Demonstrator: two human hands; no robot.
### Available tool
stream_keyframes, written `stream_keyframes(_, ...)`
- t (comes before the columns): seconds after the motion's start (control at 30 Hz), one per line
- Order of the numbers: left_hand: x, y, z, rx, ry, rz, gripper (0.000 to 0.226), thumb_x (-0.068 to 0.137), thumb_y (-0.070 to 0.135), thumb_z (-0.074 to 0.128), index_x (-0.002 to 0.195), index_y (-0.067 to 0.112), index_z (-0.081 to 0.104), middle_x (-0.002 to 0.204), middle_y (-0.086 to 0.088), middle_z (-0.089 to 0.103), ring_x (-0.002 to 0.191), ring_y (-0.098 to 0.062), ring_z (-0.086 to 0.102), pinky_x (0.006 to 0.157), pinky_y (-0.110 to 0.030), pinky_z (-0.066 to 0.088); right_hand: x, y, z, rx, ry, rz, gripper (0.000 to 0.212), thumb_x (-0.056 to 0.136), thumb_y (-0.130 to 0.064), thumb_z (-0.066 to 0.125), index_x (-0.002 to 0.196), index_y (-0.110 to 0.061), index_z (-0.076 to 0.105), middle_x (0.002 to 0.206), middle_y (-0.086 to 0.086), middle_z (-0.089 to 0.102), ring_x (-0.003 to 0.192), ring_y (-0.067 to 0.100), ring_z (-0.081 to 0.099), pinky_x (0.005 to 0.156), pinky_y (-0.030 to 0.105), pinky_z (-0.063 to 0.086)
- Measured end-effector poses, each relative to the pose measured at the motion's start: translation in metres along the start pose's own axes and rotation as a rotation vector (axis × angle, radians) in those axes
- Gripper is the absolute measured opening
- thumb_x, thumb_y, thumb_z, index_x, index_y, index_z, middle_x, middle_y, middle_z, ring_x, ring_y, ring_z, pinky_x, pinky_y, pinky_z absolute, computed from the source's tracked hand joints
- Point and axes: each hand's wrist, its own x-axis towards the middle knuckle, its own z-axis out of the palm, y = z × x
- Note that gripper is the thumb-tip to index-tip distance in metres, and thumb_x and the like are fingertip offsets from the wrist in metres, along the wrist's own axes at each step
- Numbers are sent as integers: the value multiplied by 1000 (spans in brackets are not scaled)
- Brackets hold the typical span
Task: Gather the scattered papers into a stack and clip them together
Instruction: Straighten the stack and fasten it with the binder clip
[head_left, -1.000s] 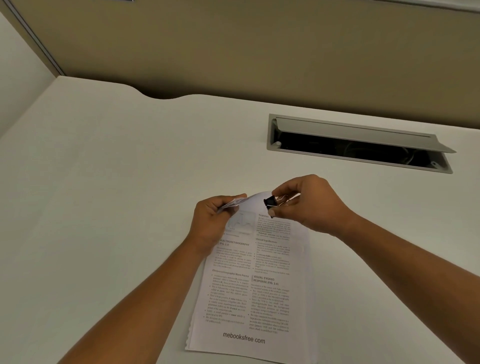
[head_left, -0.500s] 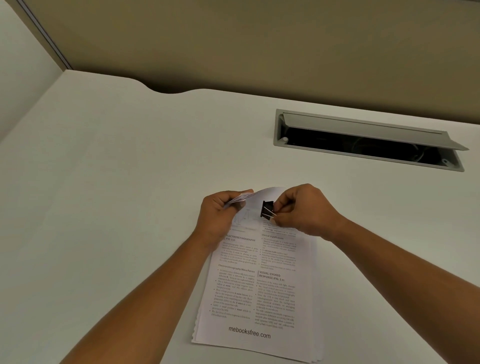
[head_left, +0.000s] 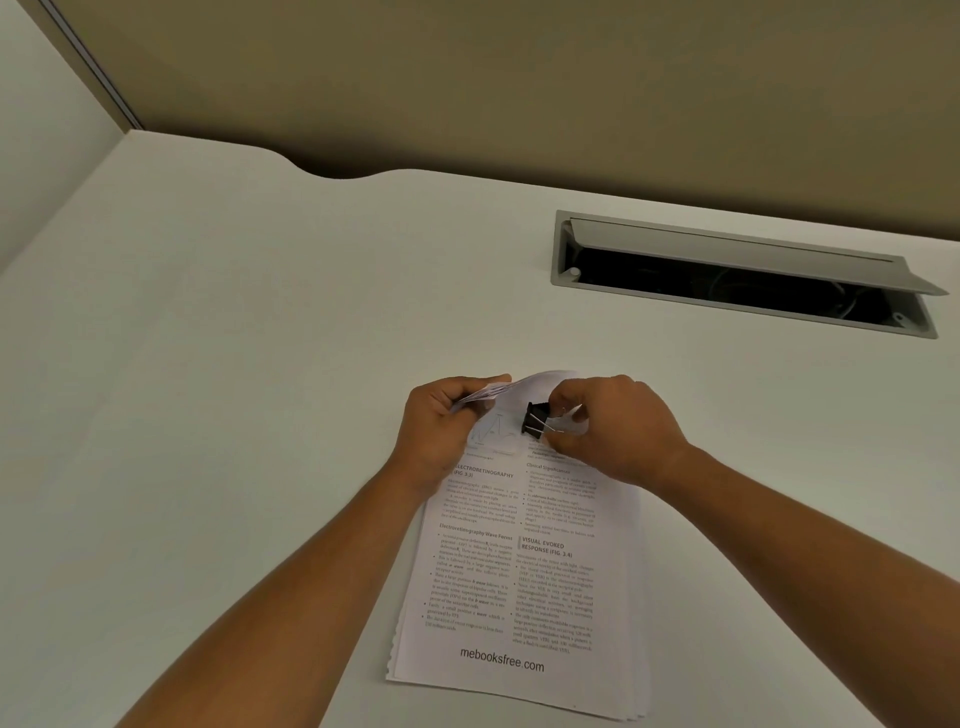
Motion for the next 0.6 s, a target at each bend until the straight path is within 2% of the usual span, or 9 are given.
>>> stream_keyframes(0.1,0,0,0,-5,-4,-9,33,92,-6,63,98,23,79,100,14,79,106,-10,72,95,-28,56,-1,2,2,-48,-7,-45,33,81,-50,72,109,-34,64,108,-13,72,91,14,67,75,32,55)
stream_keyframes(0.17,1,-1,-1,0,4,-10,32,92,-5,64,100,21,78,104,9,79,107,-13,72,95,-30,57,-2,3,3,23,-17,-49,38,78,-47,76,109,-31,61,106,-11,72,90,12,67,77,33,56)
stream_keyframes(0.27,1,-1,-1,-18,4,-12,31,92,-4,64,100,22,79,108,4,78,108,-14,72,92,-28,57,0,3,3,108,-24,-28,41,78,-35,81,114,-22,67,102,-6,74,82,7,69,80,27,57)
stream_keyframes(0.33,0,0,-1,-12,-1,-9,32,92,-4,64,100,22,78,105,9,78,107,-9,72,89,-21,55,2,2,1,135,-8,-20,33,78,-32,81,107,-20,73,95,-5,75,75,6,69,78,27,58)
stream_keyframes(0.4,0,1,0,-9,-3,-9,32,92,-5,64,99,23,78,102,13,79,105,-8,72,86,-19,56,2,0,-1,112,38,-37,20,79,-35,77,97,-25,74,90,-10,74,73,5,66,72,27,56)
stream_keyframes(0.5,-1,1,-1,-34,-6,-23,32,92,-4,64,97,24,79,103,9,79,105,-15,73,89,-29,59,2,-7,-5,20,109,-84,13,83,-40,69,94,-33,73,91,-18,68,79,5,58,66,23,43)
stream_keyframes(0.6,-2,2,-1,-31,13,-33,30,91,-3,66,99,23,78,98,5,80,97,-18,75,87,-36,60,6,-16,-6,150,46,-98,13,85,-33,68,97,-29,73,92,-14,69,82,7,63,72,25,52)
